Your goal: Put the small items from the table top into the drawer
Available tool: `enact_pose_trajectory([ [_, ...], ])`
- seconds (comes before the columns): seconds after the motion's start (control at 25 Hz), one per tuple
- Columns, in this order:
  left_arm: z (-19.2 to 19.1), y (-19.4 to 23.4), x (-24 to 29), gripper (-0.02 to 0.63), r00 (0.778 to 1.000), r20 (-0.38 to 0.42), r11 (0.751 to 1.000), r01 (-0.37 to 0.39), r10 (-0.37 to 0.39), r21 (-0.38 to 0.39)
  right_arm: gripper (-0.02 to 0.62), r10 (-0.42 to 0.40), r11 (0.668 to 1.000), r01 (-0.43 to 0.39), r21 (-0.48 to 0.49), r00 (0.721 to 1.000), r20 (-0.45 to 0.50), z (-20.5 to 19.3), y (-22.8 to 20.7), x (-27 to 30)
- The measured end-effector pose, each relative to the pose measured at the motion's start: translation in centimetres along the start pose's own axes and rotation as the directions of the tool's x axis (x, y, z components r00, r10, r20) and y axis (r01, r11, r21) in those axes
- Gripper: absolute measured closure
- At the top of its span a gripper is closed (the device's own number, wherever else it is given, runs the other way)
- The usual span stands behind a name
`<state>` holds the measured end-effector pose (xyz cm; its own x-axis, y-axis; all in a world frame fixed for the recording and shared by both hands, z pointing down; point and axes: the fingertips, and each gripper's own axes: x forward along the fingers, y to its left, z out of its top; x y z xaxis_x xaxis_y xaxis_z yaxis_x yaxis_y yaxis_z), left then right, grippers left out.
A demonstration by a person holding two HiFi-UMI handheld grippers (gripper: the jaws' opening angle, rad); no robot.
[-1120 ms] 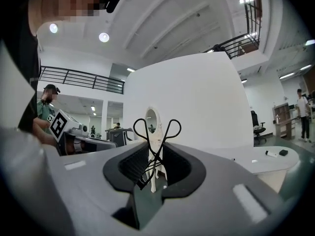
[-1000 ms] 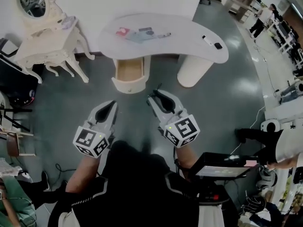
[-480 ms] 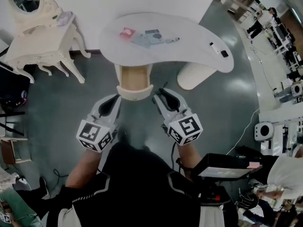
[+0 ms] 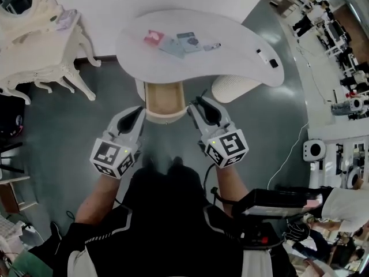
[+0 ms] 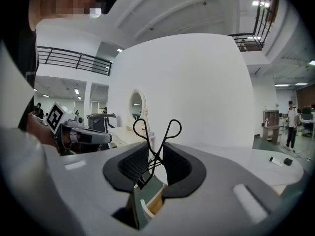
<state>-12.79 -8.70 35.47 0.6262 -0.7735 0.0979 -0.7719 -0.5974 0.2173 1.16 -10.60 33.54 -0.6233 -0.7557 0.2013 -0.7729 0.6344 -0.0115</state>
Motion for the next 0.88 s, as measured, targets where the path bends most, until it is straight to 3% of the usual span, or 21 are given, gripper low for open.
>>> enact_pose_trajectory([
  [0.24,-0.8,2.5,2.5,0.606,1.0,-0.021,1.0,-0.019,0.018,-0.025,0.504,0.051,0.997,-0.055,-0.056,0.996,-0.067,-1.1,-1.5,4.1],
  [0.52,-0.6,4.1,6.0,0.606,0.996,-0.044,0.997,-0.071,0.071,0.008,0.503,0.151,0.98,-0.162,-0.118,0.984,-0.099,-2.6,-3.6,8.2],
  [0.72,-1.0,5.0,9.7,0.606,0.993,-0.054,0.995,-0.1,0.101,0.024,0.503,0.243,0.953,-0.268,-0.143,0.955,-0.171,-4.5,-5.7,10.6],
  [0.88,-2.7,6.0,12.2,0.606,0.988,-0.081,0.992,-0.129,0.129,0.012,0.503,0.31,0.915,-0.36,-0.181,0.916,-0.253,-6.8,-6.7,12.3],
])
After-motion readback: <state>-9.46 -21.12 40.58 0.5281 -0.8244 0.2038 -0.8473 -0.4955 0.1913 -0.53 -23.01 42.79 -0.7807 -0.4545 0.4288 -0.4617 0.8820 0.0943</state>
